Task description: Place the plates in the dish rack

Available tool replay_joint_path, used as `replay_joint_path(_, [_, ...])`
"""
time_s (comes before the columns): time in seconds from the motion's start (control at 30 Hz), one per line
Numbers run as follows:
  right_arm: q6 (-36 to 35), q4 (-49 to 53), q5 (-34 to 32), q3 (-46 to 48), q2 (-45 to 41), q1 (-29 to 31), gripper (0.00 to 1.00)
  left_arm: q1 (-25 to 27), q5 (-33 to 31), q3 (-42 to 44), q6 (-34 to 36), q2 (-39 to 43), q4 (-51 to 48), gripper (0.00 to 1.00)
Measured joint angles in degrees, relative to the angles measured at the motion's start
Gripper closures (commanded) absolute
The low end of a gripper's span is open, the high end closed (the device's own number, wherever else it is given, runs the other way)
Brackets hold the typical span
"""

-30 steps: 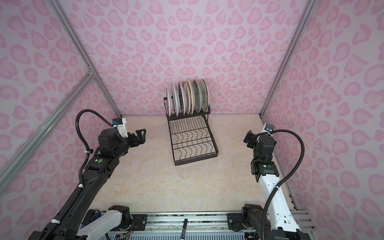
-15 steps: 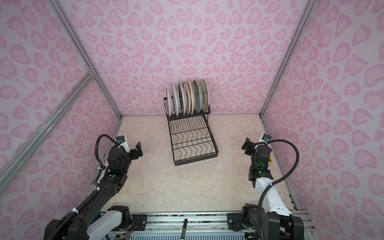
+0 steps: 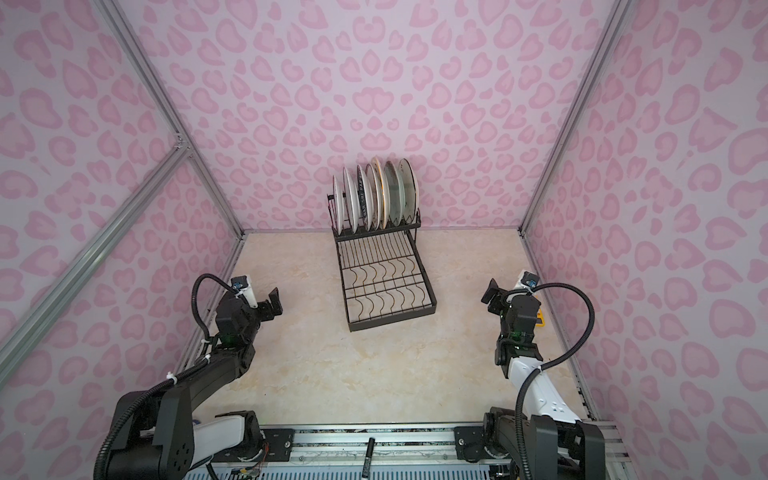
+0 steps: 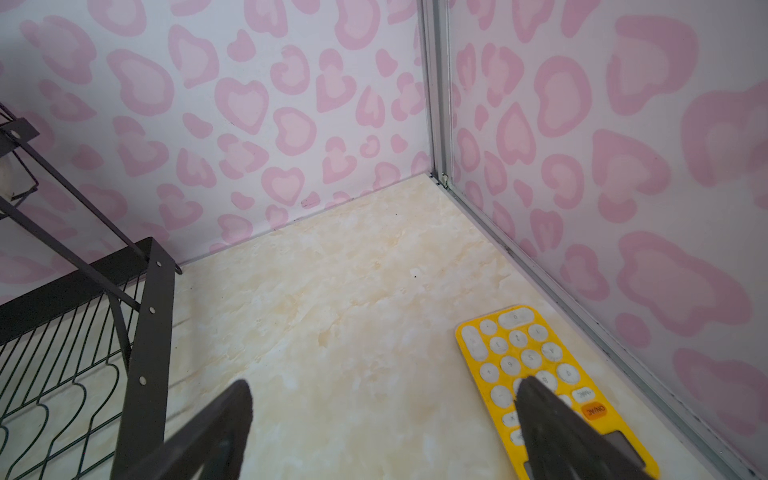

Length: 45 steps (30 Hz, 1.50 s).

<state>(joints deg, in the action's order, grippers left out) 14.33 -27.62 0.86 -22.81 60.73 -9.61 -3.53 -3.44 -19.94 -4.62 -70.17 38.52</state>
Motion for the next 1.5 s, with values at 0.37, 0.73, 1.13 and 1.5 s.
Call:
replay_joint_path(0.37, [0.0, -3.8, -0.9, 2.8, -0.1, 0.0, 0.02, -1.0, -0.2, 1.3, -1.7, -8.9, 9.7, 0.02])
replay_joint_path(0.73, [-0.5, -12.7, -1.3, 7.8, 6.4, 0.0, 0.02, -1.8, 5.0, 3.4, -1.2, -14.2, 17.3, 0.03])
replay_joint_path(1.13, [-8.5, -30.7, -8.0, 6.6, 28.2, 10.5, 0.01, -1.7, 6.0, 3.4, -1.2, -14.4, 19.9, 0.03])
replay_joint_path(1.5, [-10.0, -32.8, -15.6, 5.6, 29.0, 11.4, 0.02, 0.0, 3.7, 3.3, -0.7, -14.4, 20.0, 0.03])
